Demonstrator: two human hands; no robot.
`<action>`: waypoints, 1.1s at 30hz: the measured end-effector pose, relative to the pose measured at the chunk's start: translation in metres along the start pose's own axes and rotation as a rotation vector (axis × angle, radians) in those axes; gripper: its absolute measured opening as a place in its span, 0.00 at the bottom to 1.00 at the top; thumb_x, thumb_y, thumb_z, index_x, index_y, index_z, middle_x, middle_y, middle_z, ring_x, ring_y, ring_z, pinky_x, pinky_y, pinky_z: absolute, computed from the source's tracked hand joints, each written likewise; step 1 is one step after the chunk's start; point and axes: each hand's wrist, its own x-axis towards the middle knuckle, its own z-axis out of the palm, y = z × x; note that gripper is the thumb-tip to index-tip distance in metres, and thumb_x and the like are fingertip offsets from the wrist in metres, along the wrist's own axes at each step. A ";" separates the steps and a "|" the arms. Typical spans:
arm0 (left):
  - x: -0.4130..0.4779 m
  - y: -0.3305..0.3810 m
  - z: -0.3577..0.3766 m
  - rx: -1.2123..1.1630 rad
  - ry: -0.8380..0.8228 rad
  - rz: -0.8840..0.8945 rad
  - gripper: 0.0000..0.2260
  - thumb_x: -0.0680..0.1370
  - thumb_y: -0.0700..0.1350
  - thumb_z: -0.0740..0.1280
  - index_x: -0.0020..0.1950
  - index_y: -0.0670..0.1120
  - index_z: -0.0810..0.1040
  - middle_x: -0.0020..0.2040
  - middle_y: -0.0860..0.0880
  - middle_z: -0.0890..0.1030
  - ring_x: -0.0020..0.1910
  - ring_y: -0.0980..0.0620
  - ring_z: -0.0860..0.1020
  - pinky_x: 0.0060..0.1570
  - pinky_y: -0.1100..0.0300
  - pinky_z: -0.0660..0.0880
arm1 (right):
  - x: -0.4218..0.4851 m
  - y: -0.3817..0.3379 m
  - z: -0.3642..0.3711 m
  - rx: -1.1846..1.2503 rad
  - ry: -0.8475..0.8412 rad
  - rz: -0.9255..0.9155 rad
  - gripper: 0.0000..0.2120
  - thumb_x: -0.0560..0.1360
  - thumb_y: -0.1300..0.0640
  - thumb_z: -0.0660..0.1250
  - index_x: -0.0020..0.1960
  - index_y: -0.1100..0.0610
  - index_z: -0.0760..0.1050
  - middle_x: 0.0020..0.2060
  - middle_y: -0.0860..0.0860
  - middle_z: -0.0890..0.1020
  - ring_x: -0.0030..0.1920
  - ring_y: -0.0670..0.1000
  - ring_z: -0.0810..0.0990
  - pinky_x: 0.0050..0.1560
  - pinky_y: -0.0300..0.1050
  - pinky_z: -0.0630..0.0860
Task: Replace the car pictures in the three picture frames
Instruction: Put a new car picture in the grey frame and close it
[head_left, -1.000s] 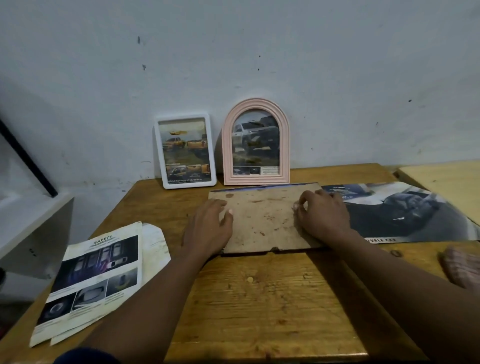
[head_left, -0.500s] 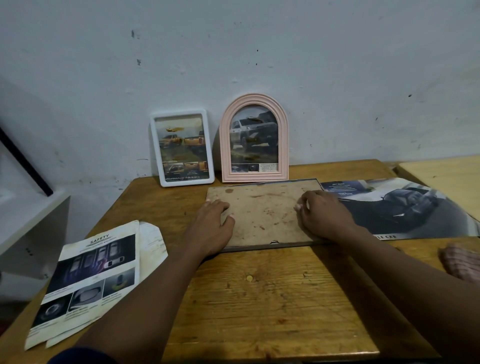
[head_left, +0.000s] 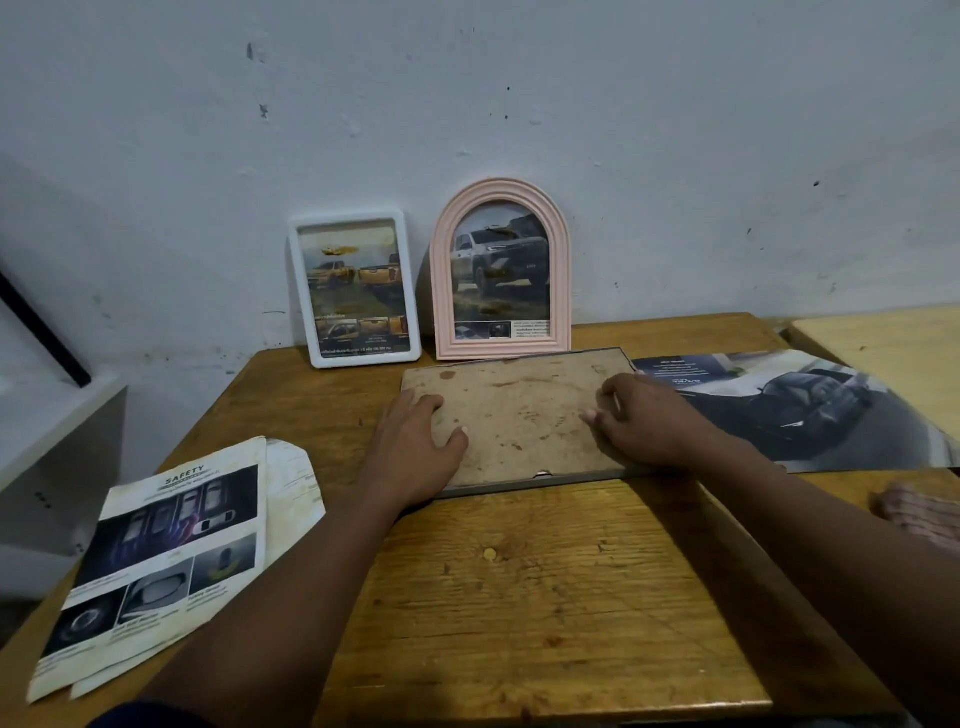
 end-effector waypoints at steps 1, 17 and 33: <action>0.000 0.000 0.000 -0.014 -0.009 -0.008 0.29 0.81 0.61 0.63 0.79 0.51 0.66 0.82 0.47 0.58 0.80 0.45 0.57 0.77 0.48 0.58 | -0.002 0.001 0.002 -0.011 0.009 -0.017 0.23 0.79 0.40 0.62 0.66 0.55 0.71 0.61 0.54 0.75 0.61 0.53 0.73 0.60 0.51 0.74; 0.002 0.005 -0.011 0.050 -0.047 -0.004 0.30 0.80 0.63 0.64 0.78 0.50 0.67 0.78 0.49 0.67 0.76 0.47 0.64 0.72 0.50 0.64 | -0.011 -0.004 0.011 -0.183 0.198 0.034 0.27 0.77 0.34 0.57 0.64 0.55 0.70 0.61 0.56 0.75 0.62 0.56 0.73 0.58 0.53 0.75; 0.005 0.013 -0.019 0.203 -0.348 -0.134 0.57 0.62 0.84 0.55 0.84 0.57 0.45 0.84 0.48 0.38 0.82 0.40 0.40 0.78 0.39 0.44 | -0.004 -0.005 0.007 -0.199 -0.157 -0.016 0.34 0.82 0.36 0.47 0.81 0.49 0.39 0.80 0.59 0.47 0.79 0.63 0.41 0.76 0.61 0.43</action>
